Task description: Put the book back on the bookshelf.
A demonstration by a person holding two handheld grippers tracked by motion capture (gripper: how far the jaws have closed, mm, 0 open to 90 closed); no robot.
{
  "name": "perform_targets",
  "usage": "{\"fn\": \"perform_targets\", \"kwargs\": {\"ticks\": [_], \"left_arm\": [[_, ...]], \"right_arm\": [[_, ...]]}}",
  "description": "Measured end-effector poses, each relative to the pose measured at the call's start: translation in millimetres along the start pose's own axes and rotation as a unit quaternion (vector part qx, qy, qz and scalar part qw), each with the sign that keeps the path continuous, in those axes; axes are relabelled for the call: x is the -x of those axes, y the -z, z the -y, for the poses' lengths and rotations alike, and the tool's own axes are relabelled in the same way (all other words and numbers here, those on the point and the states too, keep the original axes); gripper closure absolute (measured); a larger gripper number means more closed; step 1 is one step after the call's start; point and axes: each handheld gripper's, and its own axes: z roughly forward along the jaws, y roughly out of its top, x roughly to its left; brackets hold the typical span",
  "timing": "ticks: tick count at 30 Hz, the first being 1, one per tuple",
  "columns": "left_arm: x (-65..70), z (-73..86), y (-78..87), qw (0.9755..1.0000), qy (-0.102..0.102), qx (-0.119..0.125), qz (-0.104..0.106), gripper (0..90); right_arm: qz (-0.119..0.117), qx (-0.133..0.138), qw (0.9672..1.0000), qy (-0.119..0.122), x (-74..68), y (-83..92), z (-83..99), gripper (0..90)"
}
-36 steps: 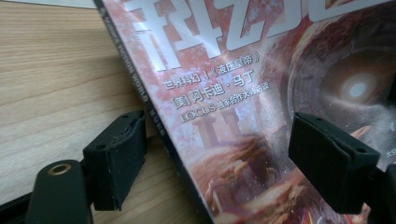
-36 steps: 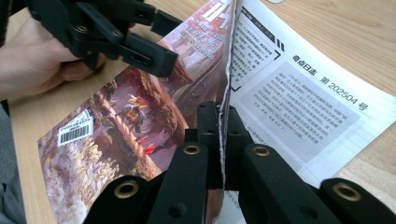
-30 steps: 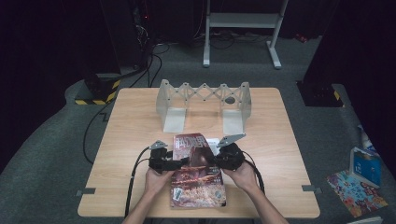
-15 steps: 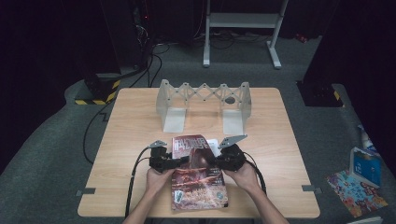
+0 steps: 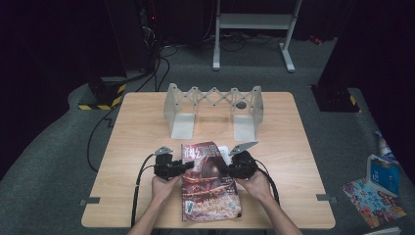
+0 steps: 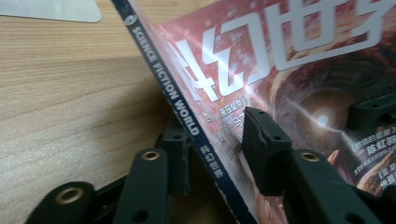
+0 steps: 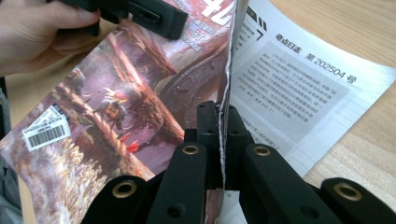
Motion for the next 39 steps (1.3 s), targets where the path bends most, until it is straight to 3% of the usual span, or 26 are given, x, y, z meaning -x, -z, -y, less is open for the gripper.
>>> {"fn": "perform_targets", "kwargs": {"ticks": [6, 11, 16, 17, 18, 21, 23, 24, 25, 28, 29, 32, 39], "left_arm": [[3.4, 0.1, 0.6, 0.9999, -0.007, 0.001, -0.009, 70.0], [4.5, -0.3, 1.6, 0.9999, -0.009, 0.001, -0.007, 71.4], [5.1, -0.3, 1.7, 1.0, -0.005, 0.001, -0.008, 71.7], [5.1, -0.3, 1.8, 1.0, -0.005, 0.001, -0.008, 71.7], [5.4, -0.3, 2.0, 1.0, -0.004, 0.001, -0.008, 71.7], [5.6, -0.2, 2.3, 1.0, -0.002, 0.0, -0.008, 71.7], [5.5, -0.3, 2.5, 1.0, -0.003, 0.0, -0.008, 71.7], [5.5, -0.3, 2.5, 1.0, -0.003, 0.0, -0.008, 71.7], [5.4, -0.3, 2.5, 1.0, -0.002, 0.0, -0.007, 71.7], [4.0, -0.5, 2.3, 1.0, -0.001, -0.004, -0.006, 71.6], [3.3, -0.4, 1.8, 1.0, 0.002, -0.005, -0.006, 71.5], [2.3, -0.6, 1.5, 0.9999, 0.004, -0.008, -0.004, 71.0], [-2.6, 0.2, 0.3, 0.9997, 0.002, -0.024, 0.006, 68.5]], "right_arm": [[0.016, -0.012, 0.9996, -0.022, 1.4, -6.4, -0.7, 82.6], [0.033, -0.023, 0.9978, -0.053, 6.6, -10.7, 1.1, 70.2], [0.06, -0.033, 0.9918, -0.108, 15.3, -10.4, 7.3, 60.6], [0.06, -0.033, 0.9918, -0.108, 15.3, -10.4, 7.3, 60.6], [0.071, -0.03, 0.9896, -0.121, 19.3, -7.3, 9.6, 60.9], [0.084, -0.032, 0.9873, -0.131, 22.9, -3.7, 11.5, 65.1], [0.102, -0.033, 0.9852, -0.134, 27.1, 1.0, 14.1, 75.9], [0.102, -0.033, 0.9852, -0.134, 27.1, 1.0, 14.1, 75.9], [0.112, -0.032, 0.9834, -0.139, 28.3, 2.9, 14.9, 83.4], [0.126, -0.04, 0.9822, -0.134, 28.9, 1.8, 14.8, 87.8], [0.138, -0.054, 0.9798, -0.135, 29.2, -3.2, 14.6, 89.3], [0.146, -0.069, 0.9776, -0.136, 30.4, -9.6, 14.5, 89.5], [0.139, -0.076, 0.978, -0.136, 28.0, -15.0, 8.5, 89.7]]}}
